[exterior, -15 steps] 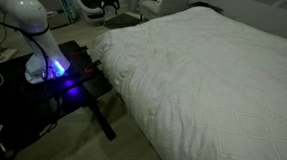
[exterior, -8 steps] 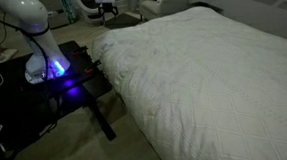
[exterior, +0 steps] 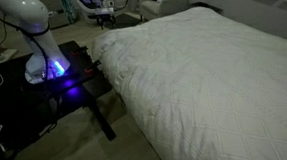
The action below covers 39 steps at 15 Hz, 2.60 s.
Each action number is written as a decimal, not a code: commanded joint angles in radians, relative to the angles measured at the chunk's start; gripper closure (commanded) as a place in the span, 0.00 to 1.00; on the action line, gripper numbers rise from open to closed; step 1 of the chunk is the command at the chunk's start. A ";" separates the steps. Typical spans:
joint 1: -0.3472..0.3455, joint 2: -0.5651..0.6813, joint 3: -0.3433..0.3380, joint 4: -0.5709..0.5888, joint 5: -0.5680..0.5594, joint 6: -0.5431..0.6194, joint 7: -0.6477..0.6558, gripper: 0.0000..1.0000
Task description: Move the left side of the blanket to the right
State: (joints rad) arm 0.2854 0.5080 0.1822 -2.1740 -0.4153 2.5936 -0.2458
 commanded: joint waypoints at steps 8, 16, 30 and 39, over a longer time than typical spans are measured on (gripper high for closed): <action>0.133 0.110 -0.117 -0.048 -0.145 0.142 0.143 0.00; 0.293 0.198 -0.281 -0.049 -0.373 0.266 0.326 0.00; 0.643 0.386 -0.657 0.023 -0.699 0.396 0.810 0.00; 0.492 0.281 -0.569 -0.003 -0.503 0.256 0.690 0.69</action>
State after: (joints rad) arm 0.8674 0.8605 -0.4226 -2.1545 -0.9680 2.9444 0.5043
